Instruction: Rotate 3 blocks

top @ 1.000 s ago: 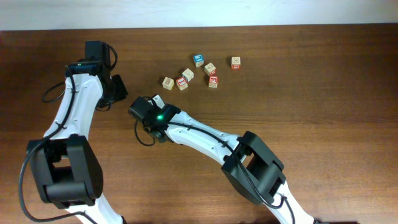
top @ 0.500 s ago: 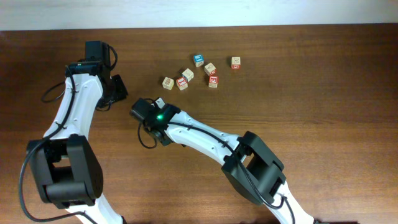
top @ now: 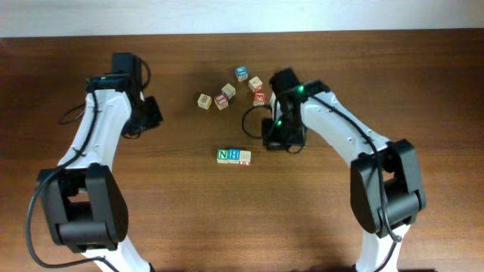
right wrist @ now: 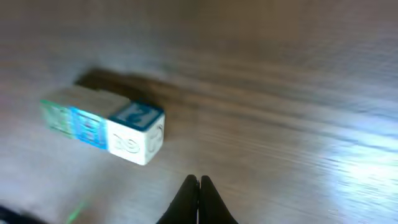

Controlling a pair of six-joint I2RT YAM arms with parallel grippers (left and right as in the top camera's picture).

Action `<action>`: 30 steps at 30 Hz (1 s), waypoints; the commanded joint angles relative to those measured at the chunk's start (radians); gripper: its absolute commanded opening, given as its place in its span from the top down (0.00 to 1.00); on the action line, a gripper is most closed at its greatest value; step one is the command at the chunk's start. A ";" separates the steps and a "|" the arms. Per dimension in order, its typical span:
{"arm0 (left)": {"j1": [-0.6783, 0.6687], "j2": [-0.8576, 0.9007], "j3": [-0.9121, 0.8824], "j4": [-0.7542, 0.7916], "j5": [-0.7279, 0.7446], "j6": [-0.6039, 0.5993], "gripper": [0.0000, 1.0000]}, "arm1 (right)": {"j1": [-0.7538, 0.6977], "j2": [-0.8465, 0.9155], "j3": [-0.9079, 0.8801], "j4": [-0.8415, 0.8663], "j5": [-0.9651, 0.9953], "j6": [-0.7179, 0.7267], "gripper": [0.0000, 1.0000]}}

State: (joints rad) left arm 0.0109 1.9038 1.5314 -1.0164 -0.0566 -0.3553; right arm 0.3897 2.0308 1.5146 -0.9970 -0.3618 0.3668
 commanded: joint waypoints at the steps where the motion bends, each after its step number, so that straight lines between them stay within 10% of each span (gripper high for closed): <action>1: -0.064 0.025 0.006 -0.050 0.125 0.075 0.76 | 0.003 -0.016 -0.148 0.183 -0.161 0.008 0.96; 22: -0.159 0.143 0.021 -0.040 0.092 0.100 0.85 | 0.042 -0.025 -0.251 0.455 -0.172 0.034 0.95; 30: -0.101 0.122 0.471 -0.431 0.298 0.282 0.98 | -0.140 -0.479 -0.222 0.271 -0.263 -0.047 0.90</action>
State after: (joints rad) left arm -0.0883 2.0514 1.9709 -1.4170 0.1181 -0.1490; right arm 0.2955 1.6669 1.2789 -0.6865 -0.5911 0.3786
